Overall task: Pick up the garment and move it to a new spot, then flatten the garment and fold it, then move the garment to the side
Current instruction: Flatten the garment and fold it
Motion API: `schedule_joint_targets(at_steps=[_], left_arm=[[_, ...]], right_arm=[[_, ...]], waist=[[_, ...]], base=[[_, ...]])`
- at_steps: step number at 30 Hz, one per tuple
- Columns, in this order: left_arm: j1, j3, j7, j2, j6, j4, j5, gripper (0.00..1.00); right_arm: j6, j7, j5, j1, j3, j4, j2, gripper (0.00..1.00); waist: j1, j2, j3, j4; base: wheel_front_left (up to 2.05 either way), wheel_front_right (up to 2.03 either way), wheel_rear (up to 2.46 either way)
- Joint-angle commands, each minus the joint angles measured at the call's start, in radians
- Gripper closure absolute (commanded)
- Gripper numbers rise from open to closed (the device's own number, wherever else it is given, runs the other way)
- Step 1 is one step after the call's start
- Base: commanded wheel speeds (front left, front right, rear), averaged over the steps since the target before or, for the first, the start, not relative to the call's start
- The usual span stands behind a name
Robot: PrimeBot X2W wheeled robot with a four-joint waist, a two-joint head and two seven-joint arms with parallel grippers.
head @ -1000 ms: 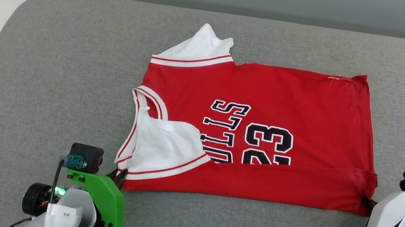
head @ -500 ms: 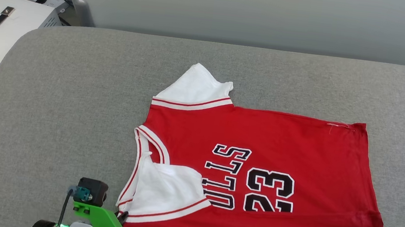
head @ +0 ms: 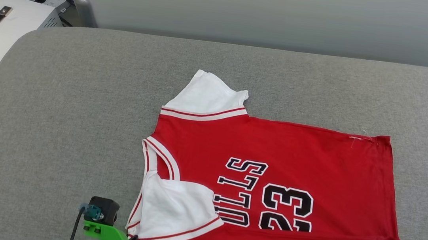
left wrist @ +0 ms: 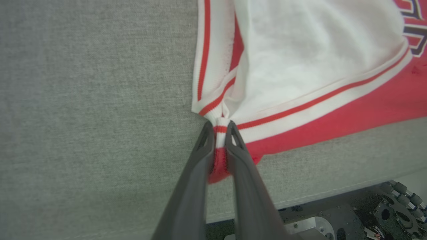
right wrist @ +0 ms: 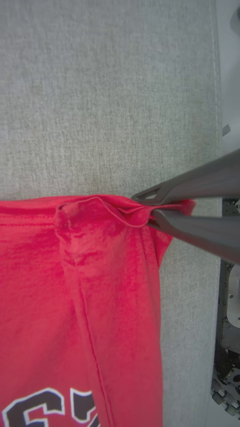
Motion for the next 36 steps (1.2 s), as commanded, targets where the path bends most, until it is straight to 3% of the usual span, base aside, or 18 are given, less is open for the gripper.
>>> schedule_joint_targets(at_steps=[1,2,3,13,20,24,30,36], left_arm=[[-0.007,-0.002,-0.001,-0.002,-0.004,0.012,-0.002,0.51],[-0.008,-0.003,-0.003,-0.004,-0.005,0.017,-0.001,0.0],[-0.009,-0.004,-0.005,-0.005,-0.004,0.022,0.001,0.0],[-0.034,0.046,-0.136,-0.013,0.003,0.035,0.034,0.0],[-0.063,0.097,-0.36,-0.025,-0.015,0.008,0.108,0.0],[-0.069,0.107,-0.451,-0.029,-0.032,-0.005,0.143,0.0],[-0.096,0.151,-0.515,-0.064,-0.059,-0.031,0.196,0.0],[-0.143,0.218,-0.522,-0.103,-0.103,-0.049,0.265,0.0]], right_arm=[[-0.001,-0.011,-0.005,-0.007,0.0,0.012,-0.006,0.91],[-0.001,-0.018,-0.004,-0.01,0.002,0.02,-0.005,0.15],[-0.001,-0.027,-0.002,-0.013,0.0,0.025,-0.003,0.0],[-0.001,-0.165,0.031,-0.049,0.019,-0.024,-0.023,0.0],[-0.001,-0.375,0.047,-0.061,0.096,-0.127,-0.088,0.0],[-0.001,-0.511,0.042,-0.064,0.129,-0.151,-0.09,0.0],[-0.001,-0.683,0.02,-0.071,0.156,-0.162,-0.064,0.0],[-0.001,-0.764,0.008,-0.097,0.179,-0.171,-0.046,0.0]], waist=[[0.0,0.0,0.001,-0.001],[0.0,0.0,-0.001,-0.001],[0.0,0.0,-0.002,-0.002],[0.0,0.0,-0.044,-0.006],[0.0,0.0,-0.058,-0.013],[0.0,0.0,-0.05,-0.02],[0.0,0.0,-0.021,-0.029],[0.0,0.0,0.04,-0.06]], base=[[0.0,0.0,0.0],[0.0,0.0,0.0],[0.0,0.0,0.0],[0.0,0.0,0.0],[0.0,0.0,0.0],[0.0,0.0,0.0],[0.0,0.0,0.0],[0.0,0.0,0.0]])
